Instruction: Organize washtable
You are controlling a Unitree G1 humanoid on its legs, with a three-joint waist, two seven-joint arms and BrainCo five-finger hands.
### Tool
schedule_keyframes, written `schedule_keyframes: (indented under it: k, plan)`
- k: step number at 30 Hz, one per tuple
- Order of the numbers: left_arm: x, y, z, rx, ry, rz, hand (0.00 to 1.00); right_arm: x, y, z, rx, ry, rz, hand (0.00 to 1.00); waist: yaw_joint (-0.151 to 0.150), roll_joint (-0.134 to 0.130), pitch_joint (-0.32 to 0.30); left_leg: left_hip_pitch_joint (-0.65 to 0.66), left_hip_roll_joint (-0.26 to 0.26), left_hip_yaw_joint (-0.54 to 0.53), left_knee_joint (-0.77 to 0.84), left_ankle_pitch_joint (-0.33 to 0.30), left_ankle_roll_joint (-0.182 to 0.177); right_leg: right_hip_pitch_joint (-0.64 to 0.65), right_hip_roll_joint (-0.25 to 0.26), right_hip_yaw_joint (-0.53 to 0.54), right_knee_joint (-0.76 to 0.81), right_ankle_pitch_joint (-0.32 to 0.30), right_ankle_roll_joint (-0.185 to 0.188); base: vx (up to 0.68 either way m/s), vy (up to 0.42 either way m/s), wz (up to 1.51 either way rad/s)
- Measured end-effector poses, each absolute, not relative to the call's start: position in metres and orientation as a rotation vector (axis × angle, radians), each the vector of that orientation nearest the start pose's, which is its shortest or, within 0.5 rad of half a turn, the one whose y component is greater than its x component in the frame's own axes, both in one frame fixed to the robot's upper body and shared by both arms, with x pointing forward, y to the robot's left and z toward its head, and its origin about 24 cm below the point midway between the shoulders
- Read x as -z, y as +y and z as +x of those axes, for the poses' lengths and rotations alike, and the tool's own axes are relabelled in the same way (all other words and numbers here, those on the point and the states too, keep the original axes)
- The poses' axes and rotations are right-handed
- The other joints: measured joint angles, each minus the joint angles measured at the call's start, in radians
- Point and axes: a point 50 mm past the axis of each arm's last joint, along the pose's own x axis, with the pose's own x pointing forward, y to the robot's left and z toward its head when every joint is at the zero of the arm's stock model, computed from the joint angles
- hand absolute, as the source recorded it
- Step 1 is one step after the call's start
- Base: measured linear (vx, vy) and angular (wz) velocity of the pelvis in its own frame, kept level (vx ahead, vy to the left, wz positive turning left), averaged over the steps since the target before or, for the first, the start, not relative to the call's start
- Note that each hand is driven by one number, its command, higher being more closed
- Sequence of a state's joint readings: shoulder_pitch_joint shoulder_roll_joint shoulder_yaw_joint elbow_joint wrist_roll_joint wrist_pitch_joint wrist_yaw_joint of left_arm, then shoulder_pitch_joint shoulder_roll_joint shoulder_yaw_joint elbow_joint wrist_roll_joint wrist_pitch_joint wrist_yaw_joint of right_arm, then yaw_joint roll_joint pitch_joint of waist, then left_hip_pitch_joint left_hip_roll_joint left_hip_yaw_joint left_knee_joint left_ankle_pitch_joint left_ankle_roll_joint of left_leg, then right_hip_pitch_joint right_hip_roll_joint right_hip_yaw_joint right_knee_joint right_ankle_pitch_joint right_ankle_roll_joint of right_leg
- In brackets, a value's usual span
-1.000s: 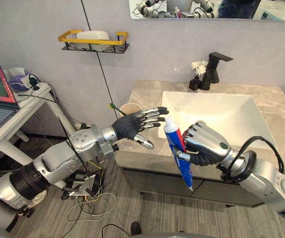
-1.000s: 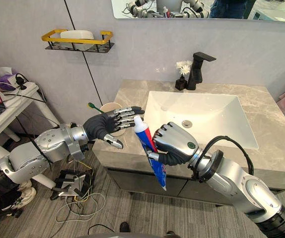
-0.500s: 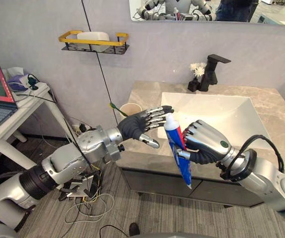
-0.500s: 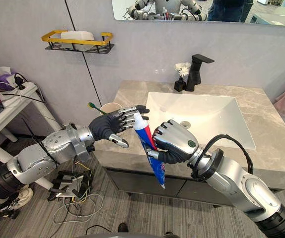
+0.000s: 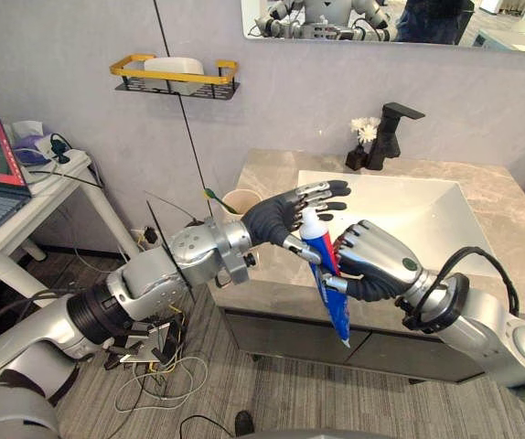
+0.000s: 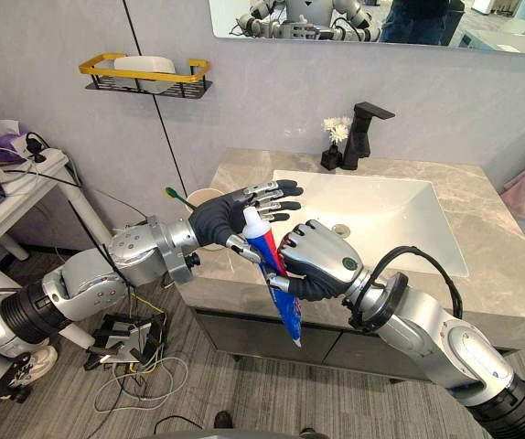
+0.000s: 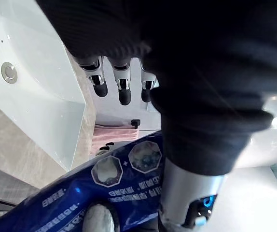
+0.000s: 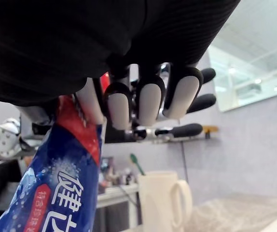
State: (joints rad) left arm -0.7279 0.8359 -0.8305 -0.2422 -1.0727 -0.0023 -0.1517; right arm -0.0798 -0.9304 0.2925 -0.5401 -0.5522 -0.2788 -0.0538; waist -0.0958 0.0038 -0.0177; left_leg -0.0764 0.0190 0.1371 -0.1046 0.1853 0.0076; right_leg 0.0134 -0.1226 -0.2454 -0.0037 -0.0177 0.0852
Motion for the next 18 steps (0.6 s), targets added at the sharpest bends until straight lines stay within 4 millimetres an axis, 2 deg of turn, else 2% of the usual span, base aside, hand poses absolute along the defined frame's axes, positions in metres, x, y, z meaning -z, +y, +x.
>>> schedule_keyframes:
  k: [4, 18]
  plan:
    - [-0.167, 0.072, 0.267, 1.098, -0.047, -0.008, 0.0, -0.168, -0.142, 0.205, -0.537, -0.852, -1.3, 1.0, 0.0, 0.0, 0.0, 0.0, 0.0, 0.0, 0.0, 0.0, 0.0, 0.0, 0.0, 0.001, 0.0, 0.006, -0.001, 0.0, 0.0, 0.0]
    - [-0.169, 0.072, 0.255, 1.155, -0.041, -0.011, 0.0, -0.16, -0.143, 0.202, -0.565, -0.813, -1.295, 1.0, 0.0, 0.0, 0.0, 0.0, 0.0, 0.0, 0.0, 0.0, 0.0, 0.0, 0.0, 0.0, 0.0, 0.002, -0.006, 0.0, 0.0, 0.0]
